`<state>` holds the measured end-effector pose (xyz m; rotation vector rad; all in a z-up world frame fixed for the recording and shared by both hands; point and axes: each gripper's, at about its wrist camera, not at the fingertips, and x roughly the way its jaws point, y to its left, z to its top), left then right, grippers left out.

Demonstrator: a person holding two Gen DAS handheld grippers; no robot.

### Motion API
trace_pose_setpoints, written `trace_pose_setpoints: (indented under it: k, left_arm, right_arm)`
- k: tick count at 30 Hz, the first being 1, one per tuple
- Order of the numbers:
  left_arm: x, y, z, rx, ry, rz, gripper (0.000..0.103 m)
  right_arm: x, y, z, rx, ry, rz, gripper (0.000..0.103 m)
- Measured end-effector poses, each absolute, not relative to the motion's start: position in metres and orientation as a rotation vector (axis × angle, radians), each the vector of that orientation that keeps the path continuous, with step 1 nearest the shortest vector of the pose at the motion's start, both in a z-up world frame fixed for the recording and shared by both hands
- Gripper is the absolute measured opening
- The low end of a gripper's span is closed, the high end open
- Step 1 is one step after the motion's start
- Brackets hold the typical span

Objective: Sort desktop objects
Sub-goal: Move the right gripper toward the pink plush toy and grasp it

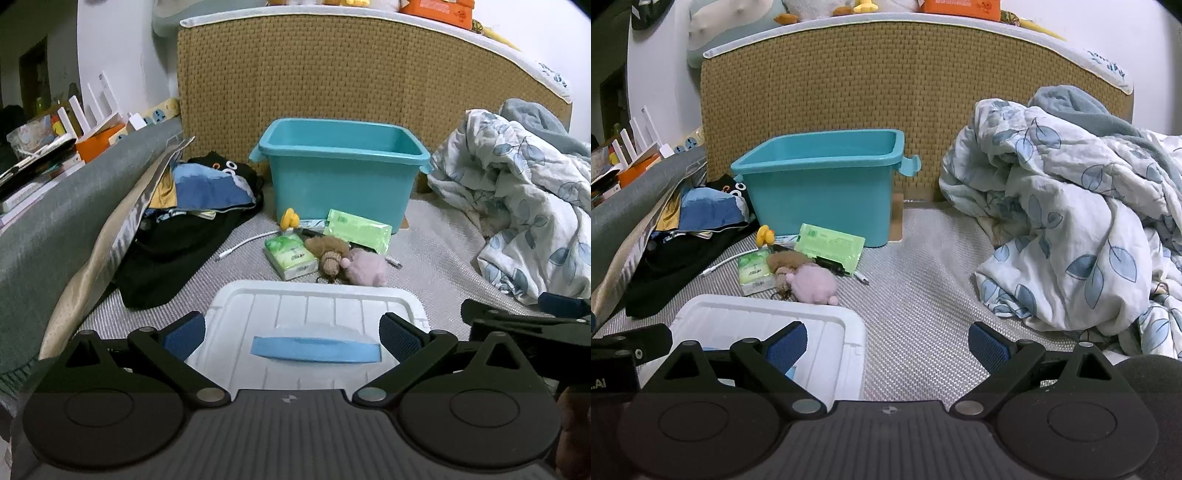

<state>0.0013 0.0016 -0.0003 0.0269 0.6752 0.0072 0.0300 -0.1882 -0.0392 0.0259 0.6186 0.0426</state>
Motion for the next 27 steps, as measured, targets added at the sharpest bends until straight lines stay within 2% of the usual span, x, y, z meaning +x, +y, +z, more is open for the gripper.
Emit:
trace_pose_setpoints:
  k: [16,27]
  left_arm:
    - [0.003,0.007,0.009,0.023,0.607,0.0,0.103]
    - [0.024,0.024,-0.011,0.022,0.6,-0.024,0.103]
  right_arm:
    - [0.036,-0.183,-0.05,0.014,0.617,0.023,0.096]
    - [0.046,-0.178,-0.054,0.01,0.575,0.052,0.095]
